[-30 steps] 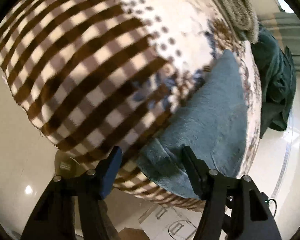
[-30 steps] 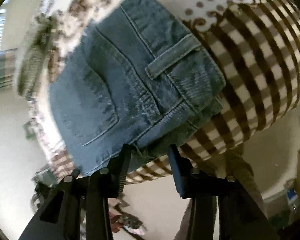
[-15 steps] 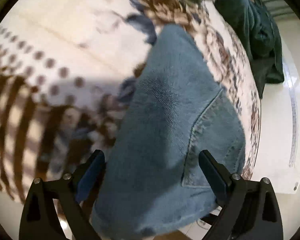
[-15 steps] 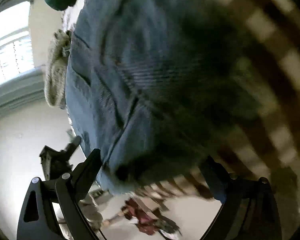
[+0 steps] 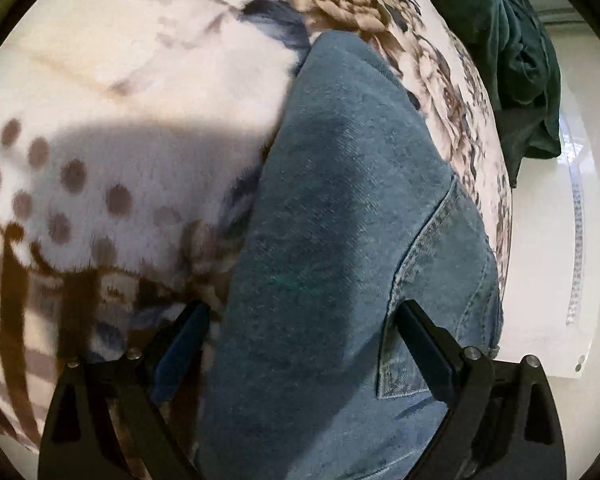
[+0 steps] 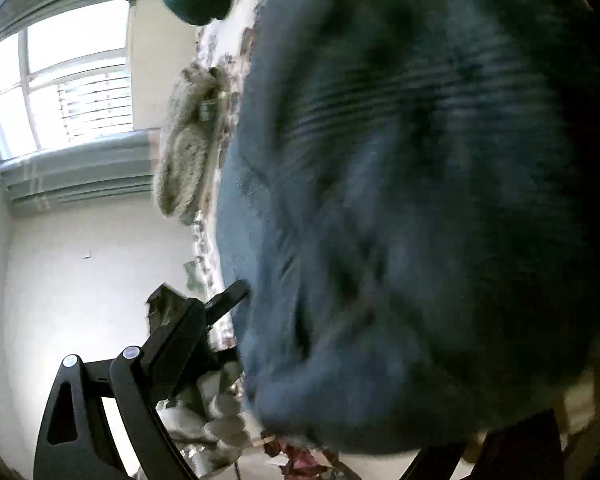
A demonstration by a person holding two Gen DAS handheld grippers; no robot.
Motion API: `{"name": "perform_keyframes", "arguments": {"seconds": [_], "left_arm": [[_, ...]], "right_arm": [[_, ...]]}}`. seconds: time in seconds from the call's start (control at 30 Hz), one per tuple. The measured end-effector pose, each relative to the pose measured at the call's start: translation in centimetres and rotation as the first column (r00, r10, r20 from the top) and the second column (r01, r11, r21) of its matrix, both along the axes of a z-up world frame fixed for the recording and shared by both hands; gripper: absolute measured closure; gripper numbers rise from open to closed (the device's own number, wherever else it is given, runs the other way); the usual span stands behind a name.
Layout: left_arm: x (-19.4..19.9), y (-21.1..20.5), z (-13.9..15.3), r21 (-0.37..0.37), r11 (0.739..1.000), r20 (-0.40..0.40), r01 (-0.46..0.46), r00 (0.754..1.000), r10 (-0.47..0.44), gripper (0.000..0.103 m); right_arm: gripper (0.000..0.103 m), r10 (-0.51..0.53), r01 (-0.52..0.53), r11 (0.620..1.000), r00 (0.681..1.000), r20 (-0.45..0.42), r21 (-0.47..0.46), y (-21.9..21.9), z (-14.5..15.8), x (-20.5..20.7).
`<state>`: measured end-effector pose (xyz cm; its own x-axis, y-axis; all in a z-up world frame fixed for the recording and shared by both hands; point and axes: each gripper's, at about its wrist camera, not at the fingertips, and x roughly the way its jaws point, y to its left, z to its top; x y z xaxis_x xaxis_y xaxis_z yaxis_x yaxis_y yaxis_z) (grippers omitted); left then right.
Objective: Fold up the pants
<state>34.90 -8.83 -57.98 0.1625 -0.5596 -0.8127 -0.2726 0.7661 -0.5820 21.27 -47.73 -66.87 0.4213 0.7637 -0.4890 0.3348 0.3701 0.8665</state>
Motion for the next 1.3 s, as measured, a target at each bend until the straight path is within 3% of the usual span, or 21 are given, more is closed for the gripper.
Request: {"name": "perform_keyframes", "arguments": {"seconds": [0.07,0.13,0.17,0.23,0.33,0.5,0.67,0.83,1.0,1.13,1.3], "left_arm": [[0.1,0.0,-0.5,-0.019,1.000,-0.007,-0.001,1.000,0.001,0.007],[0.1,0.2,-0.4,-0.034,0.999,0.001,-0.003,1.000,0.003,0.007],[0.0,0.3,-0.1,-0.040,0.999,0.018,-0.009,1.000,0.010,0.009],[-0.4,0.4,1.0,-0.067,0.998,0.090,0.006,0.996,0.000,0.056],[-1.3,-0.4,2.8,-0.023,0.998,0.182,0.051,0.982,-0.046,0.071],[-2.5,-0.1,5.2,-0.044,0.999,0.210,0.007,0.978,0.002,0.076],[-2.8,-0.2,10.1,-0.054,0.998,0.224,-0.025,0.974,0.036,0.077],[-0.8,0.0,15.8,-0.060,0.997,0.256,-0.055,0.964,0.068,0.078],[4.7,2.5,22.3,-0.074,0.995,0.332,-0.068,0.939,0.089,0.078],[11.6,6.5,26.2,-0.083,0.994,0.398,-0.068,0.912,0.096,0.078],[23.3,12.8,28.0,-0.089,0.994,0.449,-0.059,0.889,0.093,0.078]], "right_arm": [[0.018,0.004,-0.005,1.000,0.998,-0.062,-0.015,0.2,-1.5,0.8],[0.042,0.009,-0.012,0.999,0.997,-0.072,-0.045,0.4,-1.4,0.9],[0.045,0.018,-0.022,0.998,0.998,-0.064,-0.062,0.5,-1.0,0.8],[0.057,0.032,-0.035,0.996,0.998,-0.047,-0.082,1.0,-0.2,0.6],[0.062,0.031,-0.034,0.993,0.999,-0.032,-0.110,1.6,1.3,0.6],[0.065,0.063,-0.061,0.988,0.998,0.008,-0.143,2.6,4.8,1.4],[0.066,0.094,-0.088,0.986,0.995,0.034,-0.139,2.8,9.7,2.3],[0.066,0.124,-0.109,0.983,0.988,0.094,-0.150,2.7,17.0,5.5],[0.066,0.121,-0.093,0.984,0.975,0.188,-0.151,5.3,24.0,12.7],[0.066,0.115,-0.076,0.984,0.960,0.255,-0.158,9.9,27.3,20.5],[0.066,0.101,-0.052,0.985,0.946,0.308,-0.163,16.7,27.6,32.2]]}}
